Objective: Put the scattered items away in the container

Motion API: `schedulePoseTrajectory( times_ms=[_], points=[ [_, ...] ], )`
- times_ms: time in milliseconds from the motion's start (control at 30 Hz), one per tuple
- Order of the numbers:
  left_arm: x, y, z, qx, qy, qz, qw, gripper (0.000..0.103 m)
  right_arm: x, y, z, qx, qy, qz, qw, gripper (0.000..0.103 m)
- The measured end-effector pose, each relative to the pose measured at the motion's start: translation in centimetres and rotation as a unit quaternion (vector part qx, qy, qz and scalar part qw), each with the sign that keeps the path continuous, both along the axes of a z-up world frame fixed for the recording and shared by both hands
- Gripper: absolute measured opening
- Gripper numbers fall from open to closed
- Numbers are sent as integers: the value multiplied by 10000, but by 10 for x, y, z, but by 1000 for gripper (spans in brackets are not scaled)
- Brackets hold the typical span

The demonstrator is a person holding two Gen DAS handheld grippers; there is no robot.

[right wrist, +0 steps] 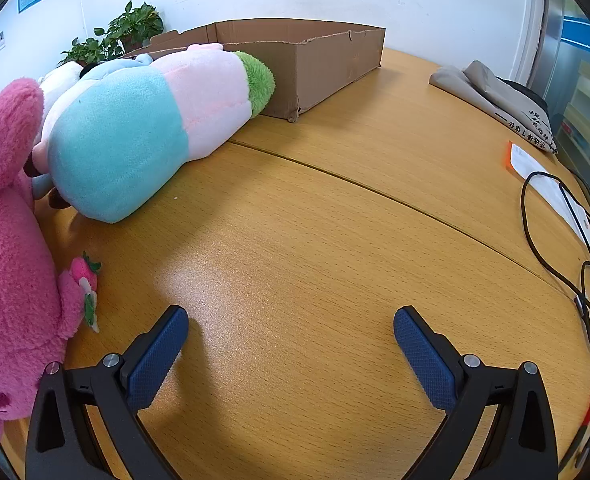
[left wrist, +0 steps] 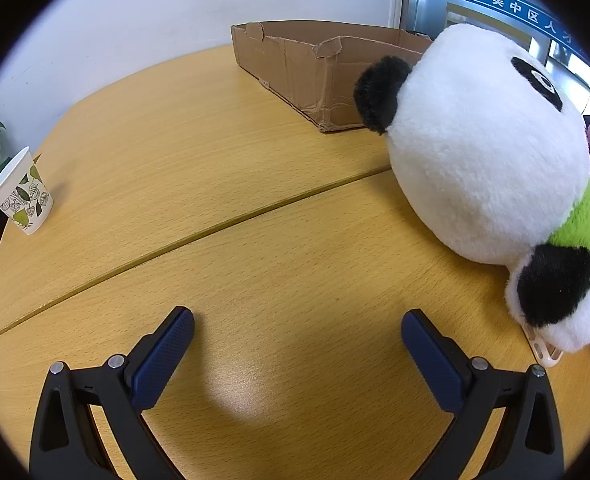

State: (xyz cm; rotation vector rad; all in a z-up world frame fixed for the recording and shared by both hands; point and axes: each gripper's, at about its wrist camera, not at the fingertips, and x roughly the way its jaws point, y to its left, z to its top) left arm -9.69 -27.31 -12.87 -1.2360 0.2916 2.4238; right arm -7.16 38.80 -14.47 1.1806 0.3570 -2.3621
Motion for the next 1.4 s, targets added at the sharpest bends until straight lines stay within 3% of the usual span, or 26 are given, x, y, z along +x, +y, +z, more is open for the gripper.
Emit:
schedulePoseTrajectory(
  times_ms=[400,500,633,800,1133,1233,1333,1400],
  points=[
    [-4,-2,4,3,1,20,10000,103,0,-1,0,3,2,-33,10000,103],
    [-3,-2,5,7,2,280,9996,103,1,-2,-1,9,7,-131,9999,103],
    [1,2,8,-2,12,842,9964,103,10,-2,-2,8,9,-764,9971,103],
    [0,0,11,1,12,889,9960,103,27,-5,-1,6,15,-1537,9881,103],
    [7,2,18,-13,-2,1401,9901,103,26,-13,-1,16,13,-1776,9841,103],
    [20,16,17,-91,-28,1239,9922,103,28,-14,-1,-11,1,-1769,9842,103],
    [43,23,19,-315,170,1919,9808,102,39,-9,-1,3,10,-1822,9833,103],
    [65,24,33,-188,306,2124,9765,102,49,-4,0,11,20,-2010,9796,103]
  ],
)
